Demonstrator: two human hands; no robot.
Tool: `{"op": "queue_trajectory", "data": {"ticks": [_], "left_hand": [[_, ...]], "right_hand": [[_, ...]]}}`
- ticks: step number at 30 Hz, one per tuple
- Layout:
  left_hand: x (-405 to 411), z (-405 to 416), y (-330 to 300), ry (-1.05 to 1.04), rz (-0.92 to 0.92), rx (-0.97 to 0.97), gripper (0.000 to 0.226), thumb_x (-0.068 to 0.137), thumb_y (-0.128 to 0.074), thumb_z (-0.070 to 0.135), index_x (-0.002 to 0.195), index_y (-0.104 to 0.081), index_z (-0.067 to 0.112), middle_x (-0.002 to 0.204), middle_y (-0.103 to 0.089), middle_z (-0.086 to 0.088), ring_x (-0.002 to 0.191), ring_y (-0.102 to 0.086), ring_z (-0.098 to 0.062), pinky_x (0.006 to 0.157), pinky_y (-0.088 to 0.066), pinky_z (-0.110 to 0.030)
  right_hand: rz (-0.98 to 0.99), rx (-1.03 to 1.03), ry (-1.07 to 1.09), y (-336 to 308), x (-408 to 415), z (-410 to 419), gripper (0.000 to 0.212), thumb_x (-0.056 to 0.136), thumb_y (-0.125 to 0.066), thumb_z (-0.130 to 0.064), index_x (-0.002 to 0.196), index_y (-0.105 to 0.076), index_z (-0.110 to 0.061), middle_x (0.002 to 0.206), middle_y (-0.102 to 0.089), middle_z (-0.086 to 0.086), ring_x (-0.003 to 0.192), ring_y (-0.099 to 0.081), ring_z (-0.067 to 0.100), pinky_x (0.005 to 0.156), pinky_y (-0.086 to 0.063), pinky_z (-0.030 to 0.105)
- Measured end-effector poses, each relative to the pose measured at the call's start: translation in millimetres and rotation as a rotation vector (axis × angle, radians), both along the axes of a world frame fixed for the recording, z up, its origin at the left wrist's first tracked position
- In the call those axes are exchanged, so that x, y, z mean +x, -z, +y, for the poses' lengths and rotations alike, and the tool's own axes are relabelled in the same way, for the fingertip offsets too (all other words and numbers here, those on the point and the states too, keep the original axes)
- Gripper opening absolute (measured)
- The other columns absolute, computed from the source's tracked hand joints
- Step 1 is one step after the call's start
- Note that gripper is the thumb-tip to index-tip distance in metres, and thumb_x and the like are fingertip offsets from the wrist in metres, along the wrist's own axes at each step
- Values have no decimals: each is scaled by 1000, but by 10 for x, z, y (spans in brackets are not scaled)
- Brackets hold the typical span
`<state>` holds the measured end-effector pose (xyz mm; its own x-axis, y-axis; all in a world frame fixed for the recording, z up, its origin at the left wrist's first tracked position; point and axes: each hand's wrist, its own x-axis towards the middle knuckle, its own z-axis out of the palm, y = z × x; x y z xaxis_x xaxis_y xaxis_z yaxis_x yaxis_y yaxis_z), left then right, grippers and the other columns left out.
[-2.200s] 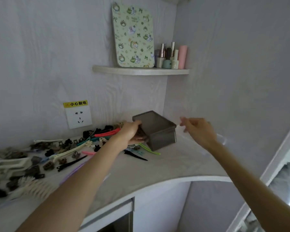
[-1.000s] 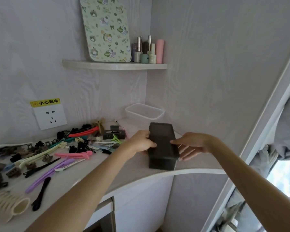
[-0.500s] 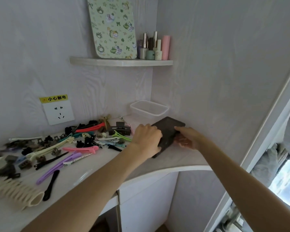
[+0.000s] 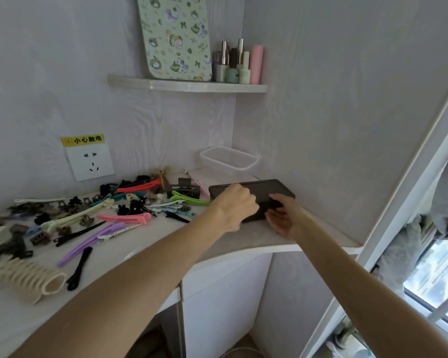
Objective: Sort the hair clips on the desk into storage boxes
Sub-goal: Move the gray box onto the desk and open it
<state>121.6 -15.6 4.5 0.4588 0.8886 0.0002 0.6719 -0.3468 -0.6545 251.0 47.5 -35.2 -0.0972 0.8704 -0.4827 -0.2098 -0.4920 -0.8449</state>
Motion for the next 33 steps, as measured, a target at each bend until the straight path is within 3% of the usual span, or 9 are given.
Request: {"op": "queue_trajectory", "data": {"ticks": [5, 8, 11, 15, 19, 22, 24, 28, 33], "left_hand": [[-93, 7, -37, 2, -77, 5, 20, 84, -51, 14, 97, -64, 6, 101, -67, -12, 93, -62, -31, 65, -38, -34], [-246, -11, -58, -26, -168, 69, 23, 85, -47, 16, 97, -62, 4, 97, -68, -16, 88, -63, -34, 64, -36, -33], [-387, -8, 47, 16, -185, 142, 27, 93, -40, 20, 110, -56, 6, 95, -69, -13, 84, -65, -31, 59, -33, -31], [-513, 59, 182, 80, -267, 167, 35, 99, -37, 30, 125, -47, 9, 101, -69, -9, 89, -67, -26, 64, -44, -31], [-647, 97, 113, 72, -566, 68, 43, 94, -47, 37, 135, -46, 21, 114, -67, -4, 97, -64, -19, 85, -51, -31], [-683, 88, -21, 0, -838, -62, 40, 93, -51, 33, 132, -50, 23, 102, -64, 7, 75, -55, -5, 70, -42, -14], [-725, 169, -84, -26, -1008, -75, 38, 93, -50, 35, 130, -50, 25, 107, -63, 7, 76, -56, -3, 67, -42, -17], [-798, 488, -27, -185, -1392, 255, 53, 86, -56, 48, 129, -47, 18, 129, -56, 3, 115, -55, -15, 94, -47, -33], [-804, 674, 285, -445, -1831, 399, 42, 84, -65, 36, 114, -52, 10, 110, -66, -6, 96, -65, -24, 86, -53, -40]], "right_hand": [[-100, 155, -33, 108, 23, -44, 41, 75, -72, -40, 93, -56, -8, 89, -64, 11, 77, -64, 19, 63, -57, 28], [-404, 324, 64, 167, 34, -20, 67, 75, -60, -61, 116, -50, -9, 107, -58, 9, 80, -58, 19, 68, -51, 30], [-486, 501, 133, 213, 125, 37, 66, 90, -35, -57, 136, -32, -10, 131, -41, 10, 115, -48, 29, 103, -39, 42], [-507, 641, -309, 220, 311, -15, 47, 91, -49, -42, 130, -45, -15, 119, -50, 0, 109, -47, 17, 98, -34, 30], [-753, 768, -223, 316, 430, 71, 39, 74, -76, -26, 108, -61, -16, 89, -63, -6, 83, -60, 17, 74, -47, 26], [-842, 795, -180, 385, 432, 82, 39, 70, -78, -30, 103, -64, -16, 75, -63, -7, 69, -59, 15, 66, -49, 25], [-830, 778, -182, 404, 444, 118, 48, 68, -79, -32, 109, -62, -15, 88, -65, -5, 78, -60, 16, 76, -53, 30], [-832, 720, -232, 345, 428, 176, 59, 64, -82, -34, 112, -51, -20, 115, -61, 3, 91, -57, 16, 88, -52, 35], [-889, 1018, -286, 160, 336, 179, 97, 62, -73, -54, 141, -23, -31, 147, -27, -3, 127, -35, 17, 106, -37, 38]]}}
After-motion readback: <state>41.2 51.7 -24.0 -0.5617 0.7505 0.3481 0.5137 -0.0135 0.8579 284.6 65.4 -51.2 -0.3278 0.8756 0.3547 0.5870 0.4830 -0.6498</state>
